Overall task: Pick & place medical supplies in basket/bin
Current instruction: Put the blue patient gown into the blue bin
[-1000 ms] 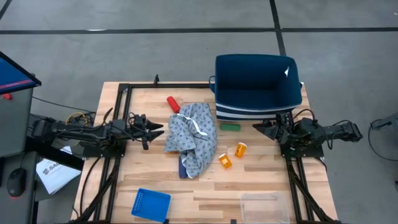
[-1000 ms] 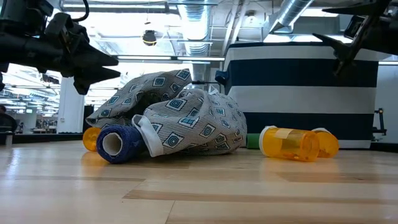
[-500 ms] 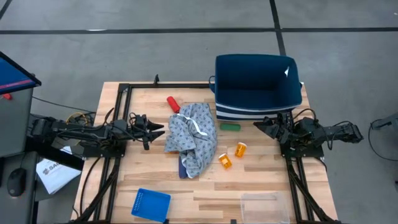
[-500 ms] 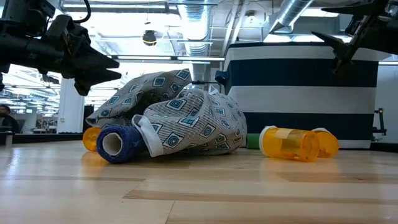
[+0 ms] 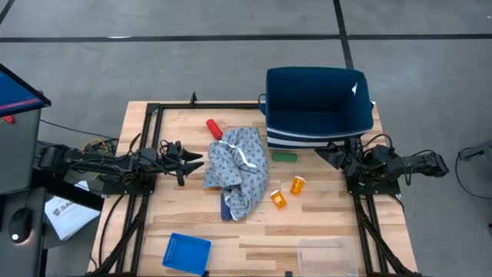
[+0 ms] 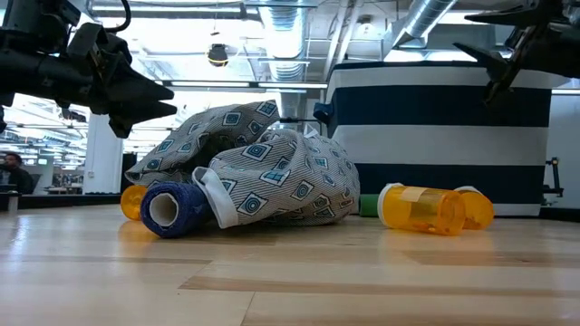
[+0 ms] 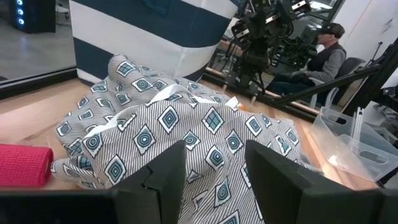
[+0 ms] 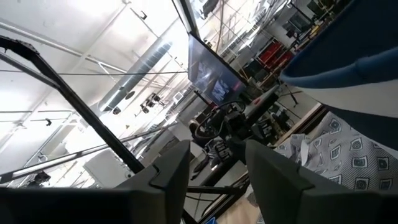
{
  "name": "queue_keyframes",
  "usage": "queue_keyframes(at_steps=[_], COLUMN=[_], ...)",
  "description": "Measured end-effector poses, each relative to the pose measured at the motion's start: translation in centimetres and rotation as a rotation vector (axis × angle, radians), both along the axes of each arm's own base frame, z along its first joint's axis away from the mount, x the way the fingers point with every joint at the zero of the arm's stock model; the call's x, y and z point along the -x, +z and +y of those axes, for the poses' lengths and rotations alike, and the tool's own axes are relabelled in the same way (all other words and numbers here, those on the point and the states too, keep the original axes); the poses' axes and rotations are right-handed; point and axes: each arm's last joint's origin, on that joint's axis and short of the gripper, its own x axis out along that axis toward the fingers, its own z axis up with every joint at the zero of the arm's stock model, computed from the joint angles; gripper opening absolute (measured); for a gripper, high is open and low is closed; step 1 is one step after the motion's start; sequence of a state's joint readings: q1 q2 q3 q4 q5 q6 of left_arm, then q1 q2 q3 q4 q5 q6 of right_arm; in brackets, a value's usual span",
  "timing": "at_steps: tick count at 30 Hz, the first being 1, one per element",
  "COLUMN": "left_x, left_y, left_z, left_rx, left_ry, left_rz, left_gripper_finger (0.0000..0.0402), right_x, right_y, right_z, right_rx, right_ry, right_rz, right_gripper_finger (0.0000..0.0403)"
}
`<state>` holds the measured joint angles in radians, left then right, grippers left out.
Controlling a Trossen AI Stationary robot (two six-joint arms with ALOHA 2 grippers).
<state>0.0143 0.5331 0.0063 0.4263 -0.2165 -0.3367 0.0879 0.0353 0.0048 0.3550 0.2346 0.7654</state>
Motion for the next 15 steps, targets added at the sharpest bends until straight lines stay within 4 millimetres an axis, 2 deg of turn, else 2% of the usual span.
queue_keyframes(at_steps=[7,12,15], left_x=[0.0,0.0,0.0], left_y=[0.2,1.6,2.2], left_z=[0.0,0.1,0.1], left_rx=[0.007,0.007,0.008], left_ry=[0.009,0.02,0.021], left_rz=[-0.025,-0.169,-0.229], left_gripper_finger=[0.0155,0.0154,0.0154], right_x=[-0.2,-0.4,-0.5], right_y=[-0.9,-2.7,-2.7], right_z=[-0.1,-0.3,-0.2], right_rx=[-0.122,-0.351,-0.402], right_ry=[0.0,-0.043,-0.036], right_rz=[0.075,0.21,0.215], right_gripper_finger=[0.0127,0.0104,0.0098])
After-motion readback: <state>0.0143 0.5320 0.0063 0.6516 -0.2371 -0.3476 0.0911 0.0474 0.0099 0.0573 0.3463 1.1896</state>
